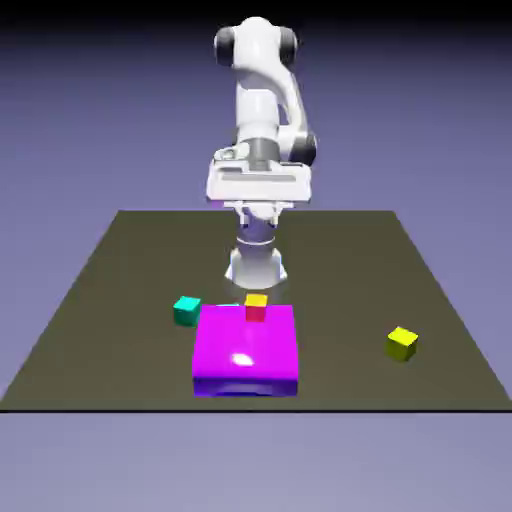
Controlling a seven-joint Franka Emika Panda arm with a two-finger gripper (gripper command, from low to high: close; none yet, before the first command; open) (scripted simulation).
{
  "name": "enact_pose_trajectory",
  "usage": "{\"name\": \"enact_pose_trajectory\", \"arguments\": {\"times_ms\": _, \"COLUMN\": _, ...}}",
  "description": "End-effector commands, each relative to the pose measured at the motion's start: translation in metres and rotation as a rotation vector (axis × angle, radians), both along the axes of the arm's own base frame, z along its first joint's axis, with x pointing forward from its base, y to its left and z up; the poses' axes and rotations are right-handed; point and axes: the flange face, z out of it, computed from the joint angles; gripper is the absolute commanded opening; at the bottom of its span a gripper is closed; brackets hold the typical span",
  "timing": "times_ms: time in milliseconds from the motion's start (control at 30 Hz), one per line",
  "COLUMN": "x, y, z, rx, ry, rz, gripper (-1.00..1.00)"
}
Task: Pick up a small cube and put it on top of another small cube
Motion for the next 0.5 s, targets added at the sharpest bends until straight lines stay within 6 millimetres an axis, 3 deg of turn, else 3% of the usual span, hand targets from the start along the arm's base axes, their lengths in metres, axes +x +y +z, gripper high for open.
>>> {"name": "enact_pose_trajectory", "arguments": {"times_ms": 0, "x": 0.007, "y": 0.012, "z": -0.008, "rx": -0.016, "ry": 0.037, "rz": 0.027, "gripper": 0.00}}
{"name": "enact_pose_trajectory", "arguments": {"times_ms": 233, "x": 0.039, "y": 0.106, "z": -0.073, "rx": -0.121, "ry": 0.286, "rz": 0.216, "gripper": 0.00}}
{"name": "enact_pose_trajectory", "arguments": {"times_ms": 467, "x": 0.038, "y": 0.204, "z": -0.148, "rx": -0.221, "ry": 0.516, "rz": 0.406, "gripper": 0.00}}
